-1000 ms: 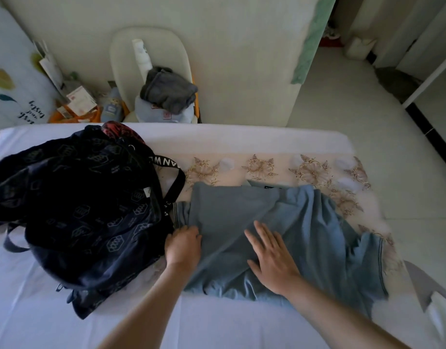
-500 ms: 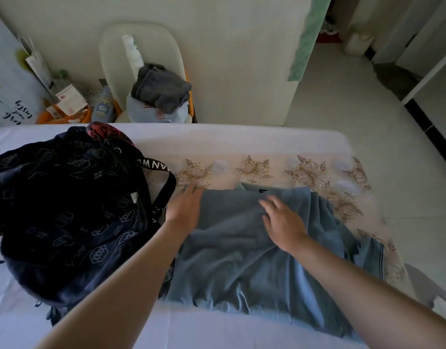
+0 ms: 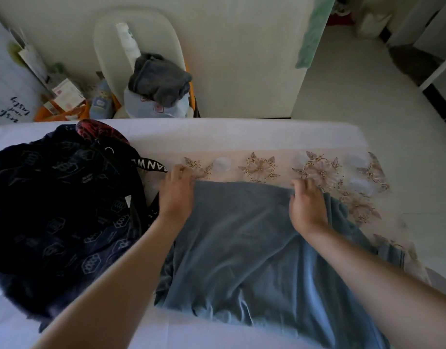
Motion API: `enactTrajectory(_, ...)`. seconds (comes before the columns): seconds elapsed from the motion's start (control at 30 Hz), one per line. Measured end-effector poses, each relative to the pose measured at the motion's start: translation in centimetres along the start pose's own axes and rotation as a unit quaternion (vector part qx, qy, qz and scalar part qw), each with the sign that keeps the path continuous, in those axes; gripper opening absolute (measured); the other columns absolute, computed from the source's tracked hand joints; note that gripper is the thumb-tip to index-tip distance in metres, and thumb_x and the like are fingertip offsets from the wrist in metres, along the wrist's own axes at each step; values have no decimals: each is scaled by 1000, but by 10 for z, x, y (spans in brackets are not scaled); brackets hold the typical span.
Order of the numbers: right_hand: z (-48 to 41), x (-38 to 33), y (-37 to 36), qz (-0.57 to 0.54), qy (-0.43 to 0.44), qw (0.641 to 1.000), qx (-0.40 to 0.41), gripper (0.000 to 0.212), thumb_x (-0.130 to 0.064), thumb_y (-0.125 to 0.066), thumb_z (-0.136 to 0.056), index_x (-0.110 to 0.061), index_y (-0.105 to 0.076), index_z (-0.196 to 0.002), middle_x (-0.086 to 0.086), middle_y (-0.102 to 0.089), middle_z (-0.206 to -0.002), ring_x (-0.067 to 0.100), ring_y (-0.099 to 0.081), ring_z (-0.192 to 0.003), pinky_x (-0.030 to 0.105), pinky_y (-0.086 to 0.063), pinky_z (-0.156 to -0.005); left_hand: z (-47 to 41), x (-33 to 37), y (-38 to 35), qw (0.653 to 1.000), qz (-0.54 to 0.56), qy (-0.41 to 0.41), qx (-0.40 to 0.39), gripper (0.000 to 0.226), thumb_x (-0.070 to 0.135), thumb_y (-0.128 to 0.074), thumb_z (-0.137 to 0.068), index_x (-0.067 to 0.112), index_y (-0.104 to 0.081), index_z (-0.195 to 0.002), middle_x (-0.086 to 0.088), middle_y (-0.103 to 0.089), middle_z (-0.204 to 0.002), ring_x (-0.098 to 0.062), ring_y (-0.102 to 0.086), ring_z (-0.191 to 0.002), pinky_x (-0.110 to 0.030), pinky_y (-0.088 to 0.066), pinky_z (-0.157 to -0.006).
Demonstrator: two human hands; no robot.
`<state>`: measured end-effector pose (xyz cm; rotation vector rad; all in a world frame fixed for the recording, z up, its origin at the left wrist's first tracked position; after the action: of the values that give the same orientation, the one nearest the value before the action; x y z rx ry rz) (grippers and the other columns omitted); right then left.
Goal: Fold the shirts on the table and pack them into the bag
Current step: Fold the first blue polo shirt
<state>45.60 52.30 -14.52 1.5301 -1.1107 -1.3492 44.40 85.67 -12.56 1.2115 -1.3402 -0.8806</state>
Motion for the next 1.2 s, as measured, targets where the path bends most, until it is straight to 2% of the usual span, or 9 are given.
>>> enactTrajectory(0.1,52,-43,4,1,95,995,42,55,-5,-64,-75,-8,-56,-130,20,-49,-135,41,-48,-120,51,-42,-98,57,47,1,995,21,-94,34,43,3,-55,-81,14,-59,-122,-10,-54,-125,-34,-54,-107,-44,-44,-89)
enactTrajectory(0.2,128,-79,-28,-4,208,977,-47,57,-20,-58,-87,-13,-49,-143,19,-35,-154,37,-36,-139,51,-34,-112,134,66,-30,980,10,-195,-43,42,29,-47,-92,17,-57,-132,-7,-51,-141,-30,-51,-126,-44,-42,-102)
enactTrajectory(0.33,182,-64,-55,100,223,963,-116,59,-43,-35,-98,-19,-39,-152,14,-23,-163,32,-24,-149,49,-25,-116,189,8,-55,976,-76,-162,-126,64,51,-35,-95,22,-34,-152,-11,-29,-159,-29,-28,-145,-45,-25,-115)
enactTrajectory(0.47,197,-55,-35,108,142,977,-113,60,-41,-44,-92,-12,-48,-144,19,-38,-154,36,-38,-142,51,-40,-110,220,-15,-20,993,-30,-91,-67,53,34,-42,-93,10,-42,-141,-14,-48,-142,-32,-48,-128,-42,-42,-105)
enactTrajectory(0.57,224,-81,-15,62,170,978,-101,54,-42,-61,-81,-17,-58,-129,12,-53,-132,31,-53,-119,45,-49,-95,252,-37,4,997,26,40,-63,43,25,-71,-82,6,-58,-118,-13,-60,-110,-35,-61,-98,-44,-56,-77)
enactTrajectory(0.77,264,-97,-20,80,207,966,-133,53,-10,-79,-49,-24,-67,-99,-3,-57,-83,21,-64,-73,32,-53,-61,285,-77,10,955,208,200,-65,3,13,-64,-90,10,-65,-89,-13,-66,-86,-36,-60,-83,-34,-41,-66)
enactTrajectory(0.93,260,-92,-3,91,203,966,-135,44,11,-69,-53,-20,-58,-82,0,-50,-77,24,-60,-58,33,-44,-46,287,-89,36,967,223,118,-40,4,17,-60,-95,17,-60,-91,1,-58,-89,-25,-55,-77,-33,-42,-65)
enactTrajectory(1.07,292,-86,-24,20,200,944,-263,31,-1,-50,-81,-21,-63,-101,4,-57,-101,29,-63,-93,38,-47,-74,312,-98,14,978,108,111,-141,5,20,-63,-89,20,-63,-95,-4,-68,-94,-31,-62,-89,-36,-41,-75)
enactTrajectory(1.2,301,-71,-13,-61,121,961,-243,35,-16,-52,-78,-22,-69,-108,-2,-61,-109,21,-62,-101,30,-49,-85,307,-51,40,997,73,-11,-34,41,12,-61,-66,17,-59,-106,-4,-58,-104,-30,-53,-93,-41,-47,-80)
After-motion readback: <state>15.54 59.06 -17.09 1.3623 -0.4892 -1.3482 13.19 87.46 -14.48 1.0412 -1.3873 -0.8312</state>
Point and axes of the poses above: each hand's wrist, its own z-axis away from the middle knuckle, its own y-axis out of the back of the hand, x = y × z, the point moved 10 cm from there along -z, towards the middle knuckle
